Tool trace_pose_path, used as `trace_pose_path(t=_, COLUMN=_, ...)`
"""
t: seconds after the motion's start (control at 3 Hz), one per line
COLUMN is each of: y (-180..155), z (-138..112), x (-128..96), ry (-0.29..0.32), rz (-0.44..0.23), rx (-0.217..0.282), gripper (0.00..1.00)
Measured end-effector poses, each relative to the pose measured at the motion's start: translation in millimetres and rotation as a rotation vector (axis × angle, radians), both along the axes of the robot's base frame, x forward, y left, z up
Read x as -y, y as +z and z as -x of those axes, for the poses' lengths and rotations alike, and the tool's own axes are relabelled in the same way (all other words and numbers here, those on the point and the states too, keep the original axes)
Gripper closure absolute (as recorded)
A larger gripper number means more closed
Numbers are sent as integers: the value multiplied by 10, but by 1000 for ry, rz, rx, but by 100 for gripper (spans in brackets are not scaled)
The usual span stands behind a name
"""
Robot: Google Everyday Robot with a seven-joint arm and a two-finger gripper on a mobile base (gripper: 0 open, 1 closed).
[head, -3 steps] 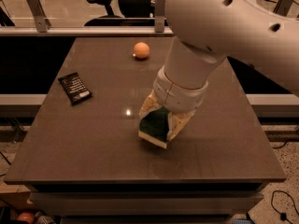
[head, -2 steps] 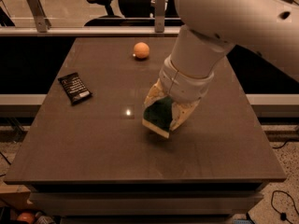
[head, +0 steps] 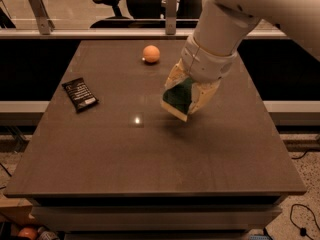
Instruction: Move sponge near orange
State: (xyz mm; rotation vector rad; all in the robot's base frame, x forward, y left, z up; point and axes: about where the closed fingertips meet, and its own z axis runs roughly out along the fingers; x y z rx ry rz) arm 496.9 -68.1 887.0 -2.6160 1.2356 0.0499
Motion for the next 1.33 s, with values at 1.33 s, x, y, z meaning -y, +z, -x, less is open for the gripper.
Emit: trace_pose_path(t=1.33, y=197, z=-325, x=141, ry=-62, rz=29, rx=66, gripper=100)
